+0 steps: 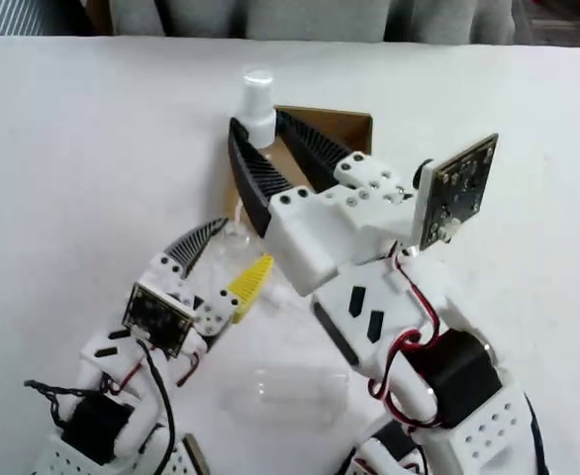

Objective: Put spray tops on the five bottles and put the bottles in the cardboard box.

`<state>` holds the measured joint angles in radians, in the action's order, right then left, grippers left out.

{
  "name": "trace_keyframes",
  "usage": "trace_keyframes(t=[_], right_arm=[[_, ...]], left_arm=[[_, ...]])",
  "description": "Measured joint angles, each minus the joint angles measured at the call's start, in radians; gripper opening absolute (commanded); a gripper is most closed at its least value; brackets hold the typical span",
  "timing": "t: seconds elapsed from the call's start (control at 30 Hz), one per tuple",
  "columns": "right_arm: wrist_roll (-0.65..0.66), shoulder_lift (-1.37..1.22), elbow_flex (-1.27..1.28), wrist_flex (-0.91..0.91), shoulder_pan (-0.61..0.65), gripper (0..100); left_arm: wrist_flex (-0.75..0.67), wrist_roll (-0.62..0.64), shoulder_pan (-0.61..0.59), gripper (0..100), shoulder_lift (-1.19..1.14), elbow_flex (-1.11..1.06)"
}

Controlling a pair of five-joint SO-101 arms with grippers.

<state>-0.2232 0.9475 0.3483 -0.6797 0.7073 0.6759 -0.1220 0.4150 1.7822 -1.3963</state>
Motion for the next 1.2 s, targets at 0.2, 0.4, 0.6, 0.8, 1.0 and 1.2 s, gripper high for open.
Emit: trace_keyframes(t=[0.2, 0.4, 0.6, 0.8, 1.0, 1.2], right_arm=[[-0.003, -0.002, 0.029, 0.0, 0.011, 1.6], [-0.006, -0.003, 0.14, 0.0, 0.012, 1.9], [-0.006, -0.003, 0.215, -0.021, 0.063, 16.7], [-0.006, -0.003, 0.216, -0.12, 0.089, 25.1], [0.031, 0.089, 0.216, -0.133, 0.086, 24.2], [0.083, 0.229, 0.215, -0.18, 0.077, 0.5]], left_arm=[[0.0, 0.0, 0.0, 9, 0.0, 0.0], [0.0, 0.0, 0.0, 9, 0.0, 0.0], [0.0, 0.0, 0.0, 9, 0.0, 0.0], [0.0, 0.0, 0.0, 9, 0.0, 0.0], [0.0, 0.0, 0.0, 9, 0.0, 0.0], [0.0, 0.0, 0.0, 9, 0.0, 0.0]])
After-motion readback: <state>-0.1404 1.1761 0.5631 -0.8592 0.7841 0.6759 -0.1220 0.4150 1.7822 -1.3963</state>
